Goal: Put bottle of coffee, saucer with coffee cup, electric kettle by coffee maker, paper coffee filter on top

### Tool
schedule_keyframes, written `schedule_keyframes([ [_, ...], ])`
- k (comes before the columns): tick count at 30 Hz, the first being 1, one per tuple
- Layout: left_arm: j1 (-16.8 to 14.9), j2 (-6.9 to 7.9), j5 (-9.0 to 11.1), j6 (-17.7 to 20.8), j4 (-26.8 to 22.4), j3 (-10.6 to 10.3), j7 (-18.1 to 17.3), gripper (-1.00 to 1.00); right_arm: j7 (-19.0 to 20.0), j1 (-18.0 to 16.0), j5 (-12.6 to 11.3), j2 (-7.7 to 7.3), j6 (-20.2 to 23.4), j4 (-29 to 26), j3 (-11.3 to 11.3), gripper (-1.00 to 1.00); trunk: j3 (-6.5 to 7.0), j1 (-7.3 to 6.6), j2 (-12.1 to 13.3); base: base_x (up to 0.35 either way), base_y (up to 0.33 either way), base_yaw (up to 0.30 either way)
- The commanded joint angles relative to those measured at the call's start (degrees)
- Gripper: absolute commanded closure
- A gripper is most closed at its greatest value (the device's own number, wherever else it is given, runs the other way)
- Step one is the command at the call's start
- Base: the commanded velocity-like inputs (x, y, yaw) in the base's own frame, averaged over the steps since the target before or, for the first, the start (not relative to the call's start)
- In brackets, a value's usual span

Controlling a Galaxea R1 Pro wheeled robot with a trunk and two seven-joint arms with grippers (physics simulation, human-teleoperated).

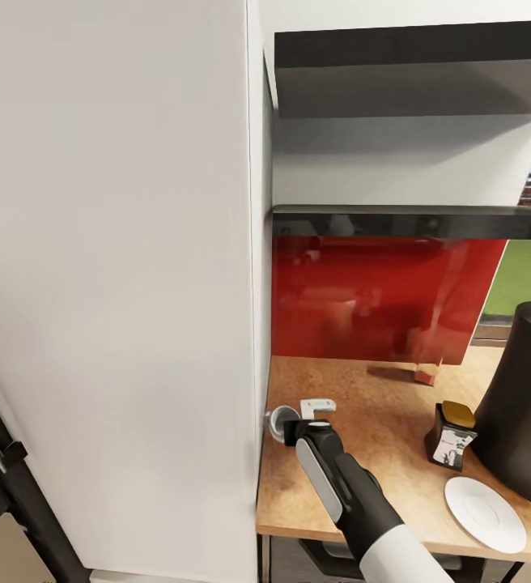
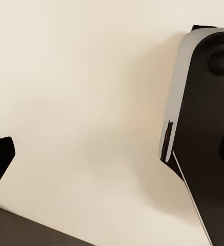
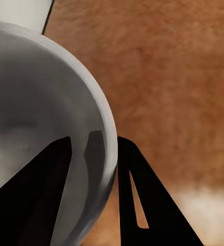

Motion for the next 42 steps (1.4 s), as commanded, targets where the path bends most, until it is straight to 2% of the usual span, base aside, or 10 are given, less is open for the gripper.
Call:
schedule_keyframes([
  [1, 0.03, 0.00, 0.56, -0.10, -0.06, -0.46, 0.12, -1.00, -0.62, -0.03, -0.60, -0.02, 0.09, -0.31, 0.08, 1.00, -0.01, 0.01, -0.03, -0.091, -0.042, 0.000],
  [20, 0.03, -0.15, 0.56, -0.10, -0.06, -0.50, 0.13, -1.00, -0.76, -0.03, -0.32, -0.21, 0.12, -0.75, -0.12, 1.00, -0.01, 0.01, -0.03, -0.198, -0.187, -0.005],
  [31, 0.03, -0.16, 0.56, -0.10, -0.06, -0.55, 0.11, -1.00, -0.84, -0.03, -0.30, -0.29, 0.12, -0.68, -0.21, 1.00, -0.01, 0.01, -0.03, -0.157, -0.208, -0.269],
  [42, 0.03, -0.17, 0.56, -0.10, -0.06, -0.56, 0.12, -1.00, -0.84, -0.03, -0.30, -0.28, 0.12, -0.51, -0.16, 1.00, -0.07, 0.01, -0.03, -0.009, -0.012, -0.299],
])
